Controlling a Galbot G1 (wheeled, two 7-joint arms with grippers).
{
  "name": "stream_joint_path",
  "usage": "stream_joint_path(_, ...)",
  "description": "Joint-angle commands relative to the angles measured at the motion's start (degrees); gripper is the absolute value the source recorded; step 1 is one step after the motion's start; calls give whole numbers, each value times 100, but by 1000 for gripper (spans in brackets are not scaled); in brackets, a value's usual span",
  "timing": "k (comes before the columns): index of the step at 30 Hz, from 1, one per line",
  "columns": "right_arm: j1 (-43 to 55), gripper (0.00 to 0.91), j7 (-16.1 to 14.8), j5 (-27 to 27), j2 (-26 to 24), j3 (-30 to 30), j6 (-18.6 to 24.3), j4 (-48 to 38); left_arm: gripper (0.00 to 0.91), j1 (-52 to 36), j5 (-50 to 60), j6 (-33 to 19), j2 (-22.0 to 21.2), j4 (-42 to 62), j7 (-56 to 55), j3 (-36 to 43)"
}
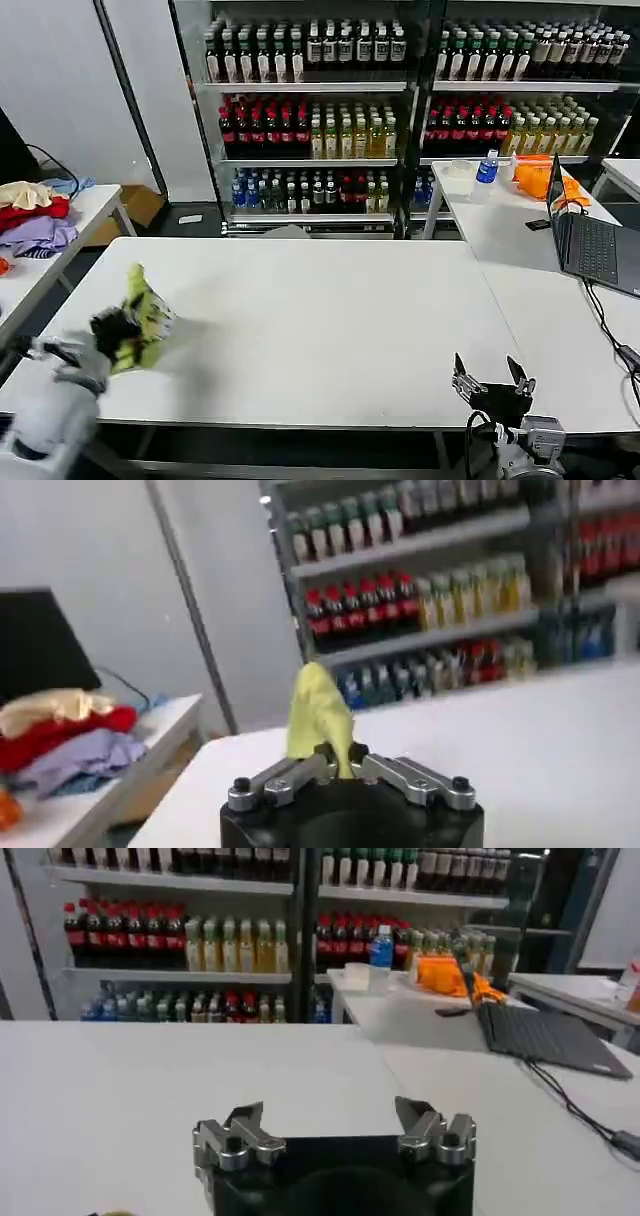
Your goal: Fold and organize the clothes.
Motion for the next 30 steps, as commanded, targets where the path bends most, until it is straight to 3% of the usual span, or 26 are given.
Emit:
stream_joint_path(1,22,907,-4,-60,65,-4,38,-121,20,140,3073,-786,-854,-345,-378,1983)
stream_joint_path(6,-25,907,-16,-92,82,31,63,-166,20,-294,2602,-294,-856,-565,-276,2403)
stream_joint_path(11,-41,907,-19,-83,42,78,61,-188,20,-903,2353,41,-1165,-241,-324,2865)
stream_joint_path(17,72,907,-8,-87,56,29,34,-235,20,-1619,2004,181,-1678,530,-651,3392)
stream_joint_path(24,231,907,-25,-84,31,15,11,-303,20,-1983,948,374,-2008,647,-858,3762)
stream_joint_path(30,351,907,-36,-94,22,13,14,-386,30,-2303,544,168,-2280,849,-833,4010)
